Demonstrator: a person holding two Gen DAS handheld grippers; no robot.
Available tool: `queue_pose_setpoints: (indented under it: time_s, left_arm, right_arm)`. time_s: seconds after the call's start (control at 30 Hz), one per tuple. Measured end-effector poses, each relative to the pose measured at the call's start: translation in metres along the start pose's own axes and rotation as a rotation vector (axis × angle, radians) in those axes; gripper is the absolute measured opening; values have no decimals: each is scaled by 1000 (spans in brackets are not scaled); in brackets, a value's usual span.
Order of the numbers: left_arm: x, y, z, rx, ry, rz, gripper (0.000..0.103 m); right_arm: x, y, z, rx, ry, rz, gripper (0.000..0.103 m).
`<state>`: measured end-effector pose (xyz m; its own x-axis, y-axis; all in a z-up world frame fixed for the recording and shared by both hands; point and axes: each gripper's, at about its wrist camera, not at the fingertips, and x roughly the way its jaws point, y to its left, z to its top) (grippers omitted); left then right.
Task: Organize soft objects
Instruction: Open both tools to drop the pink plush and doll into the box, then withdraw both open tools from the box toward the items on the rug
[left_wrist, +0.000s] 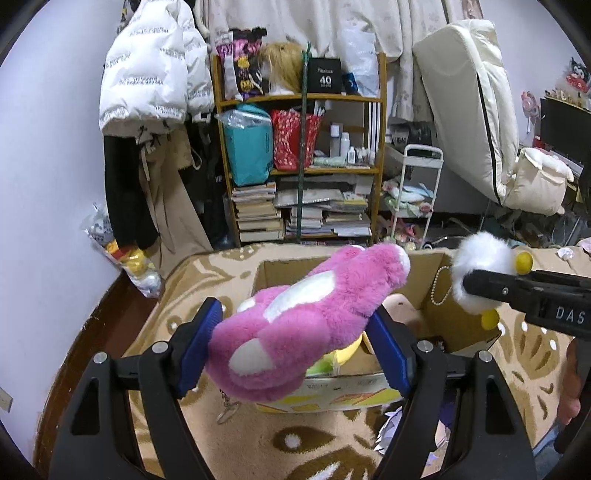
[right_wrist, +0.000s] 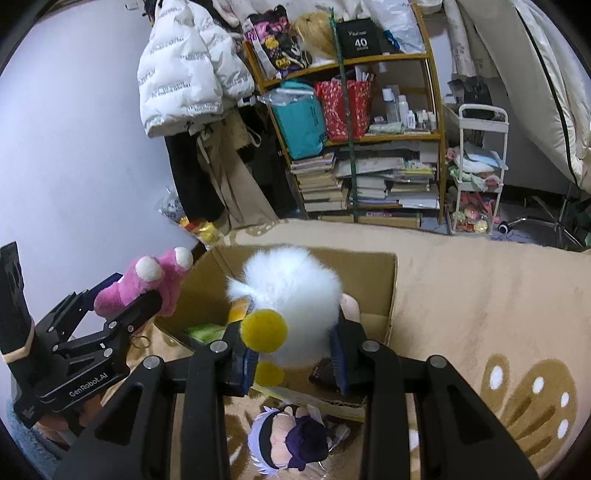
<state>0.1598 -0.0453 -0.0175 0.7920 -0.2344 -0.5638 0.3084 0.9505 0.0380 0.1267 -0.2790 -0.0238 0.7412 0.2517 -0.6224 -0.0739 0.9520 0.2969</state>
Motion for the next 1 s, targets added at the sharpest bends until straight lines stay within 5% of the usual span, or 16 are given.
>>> queue_pose_setpoints:
  time_s: [0.37,0.67,1.0]
  left_arm:
    - [11,-2,-6,10,32,2,83]
    - [2,-1,-7,9,27,15,90]
    - [-25,-1,-12,28,16,49,99]
  right_arm:
    - [12,-16,-8,20,42,-39,38]
    - [6,-17,-9,27,34,-45,54]
    - [-17,-19,-12,60,-7,-78,86]
